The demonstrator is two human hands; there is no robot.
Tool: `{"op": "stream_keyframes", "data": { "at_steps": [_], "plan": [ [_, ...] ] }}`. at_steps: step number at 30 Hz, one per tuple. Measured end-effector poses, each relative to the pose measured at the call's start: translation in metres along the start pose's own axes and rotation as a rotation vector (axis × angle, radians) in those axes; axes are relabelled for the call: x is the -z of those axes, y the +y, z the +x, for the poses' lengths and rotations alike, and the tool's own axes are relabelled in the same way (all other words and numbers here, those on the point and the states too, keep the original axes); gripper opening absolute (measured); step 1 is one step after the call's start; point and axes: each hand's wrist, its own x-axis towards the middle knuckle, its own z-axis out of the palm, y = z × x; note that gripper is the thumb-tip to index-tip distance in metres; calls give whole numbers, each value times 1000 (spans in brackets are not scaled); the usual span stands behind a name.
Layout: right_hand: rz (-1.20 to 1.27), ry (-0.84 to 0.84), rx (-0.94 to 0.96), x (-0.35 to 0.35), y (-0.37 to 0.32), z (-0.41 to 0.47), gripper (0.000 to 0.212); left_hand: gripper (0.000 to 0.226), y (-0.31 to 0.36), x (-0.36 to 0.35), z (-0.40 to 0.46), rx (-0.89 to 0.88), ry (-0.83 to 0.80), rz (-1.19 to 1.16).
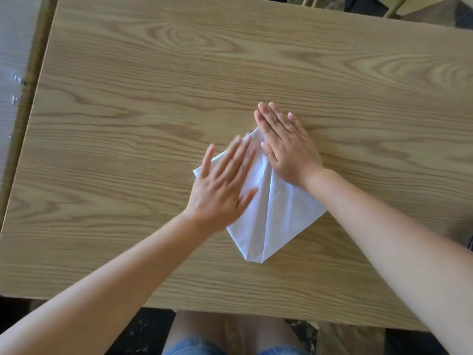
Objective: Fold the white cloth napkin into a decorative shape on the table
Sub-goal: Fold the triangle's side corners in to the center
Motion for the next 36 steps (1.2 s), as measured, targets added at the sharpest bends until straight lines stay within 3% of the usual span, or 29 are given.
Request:
{"op": "stream_keyframes", "data": {
  "at_steps": [4, 10, 15, 17, 22, 26, 30, 36],
  "plan": [
    [-9, -9, -2, 1, 0, -1, 58, 64, -19, -11, 15, 76, -132, 69],
    [33, -1, -9, 7, -3, -2, 59, 70, -35, -3, -16, 137, -164, 69],
    [188, 338, -415, 21, -2, -26, 66, 71, -33, 18, 16, 244, -5, -104],
    [202, 393, -475, 21, 2, -39, 60, 64, -30, 24, 35, 293, 2, -147],
    [311, 237, -530, 24, 4, -52, 28, 35, -14, 22, 60, 365, -98, -168],
    [396, 126, -618, 33, 4, -43, 18, 22, -15, 18, 70, 467, -165, -308],
    [475, 84, -633, 39, 5, -38, 14, 6, -17, 19, 74, 449, -217, -341],
    [690, 99, -634, 72, 13, -33, 18, 9, -19, 50, 88, 400, -219, -472]
  ]
}}
